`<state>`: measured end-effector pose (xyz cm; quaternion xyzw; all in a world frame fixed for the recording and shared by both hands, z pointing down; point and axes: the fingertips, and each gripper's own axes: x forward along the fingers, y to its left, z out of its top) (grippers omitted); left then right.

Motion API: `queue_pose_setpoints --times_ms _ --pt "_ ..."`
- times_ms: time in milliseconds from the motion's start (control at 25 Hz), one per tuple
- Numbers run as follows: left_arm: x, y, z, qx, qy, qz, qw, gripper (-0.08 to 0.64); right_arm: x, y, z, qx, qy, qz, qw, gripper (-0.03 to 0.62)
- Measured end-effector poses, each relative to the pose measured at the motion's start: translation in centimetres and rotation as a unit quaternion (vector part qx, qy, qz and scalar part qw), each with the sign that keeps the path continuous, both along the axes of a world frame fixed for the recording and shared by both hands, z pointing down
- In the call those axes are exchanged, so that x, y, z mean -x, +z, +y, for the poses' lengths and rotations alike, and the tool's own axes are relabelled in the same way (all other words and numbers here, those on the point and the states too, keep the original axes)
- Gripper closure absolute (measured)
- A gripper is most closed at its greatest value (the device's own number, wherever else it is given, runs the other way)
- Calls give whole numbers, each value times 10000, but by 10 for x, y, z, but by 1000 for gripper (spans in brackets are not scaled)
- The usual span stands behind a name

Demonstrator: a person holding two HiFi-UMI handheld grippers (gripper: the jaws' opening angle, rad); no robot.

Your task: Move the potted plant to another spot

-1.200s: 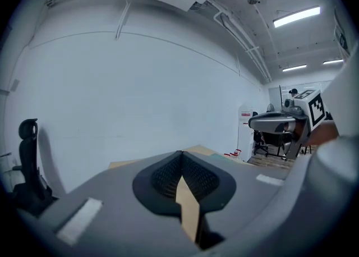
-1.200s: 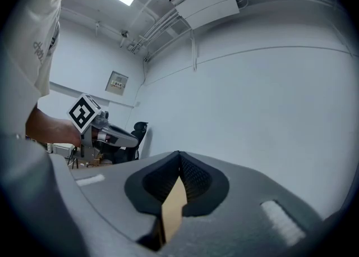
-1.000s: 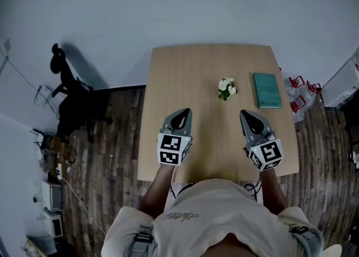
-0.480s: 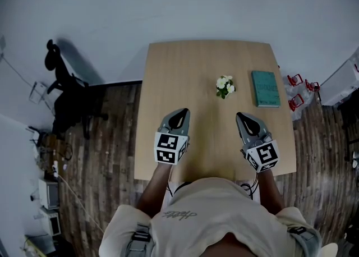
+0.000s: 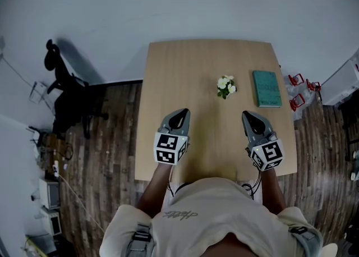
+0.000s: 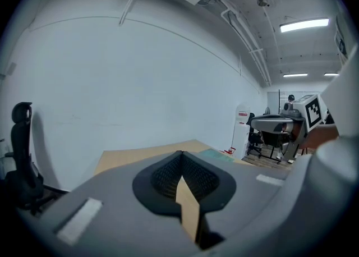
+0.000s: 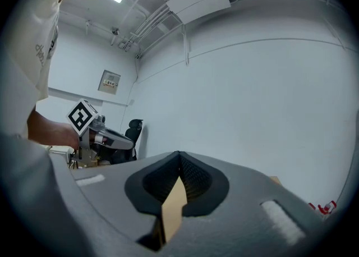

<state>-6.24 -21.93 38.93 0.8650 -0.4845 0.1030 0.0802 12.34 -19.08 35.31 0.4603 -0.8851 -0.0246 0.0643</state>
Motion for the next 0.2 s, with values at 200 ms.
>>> queue_pose_setpoints --times_ms 200 --pt "4 3 -2 14 -67 37 10000 545 0 -2 -4 -13 -14 -107 9999 591"
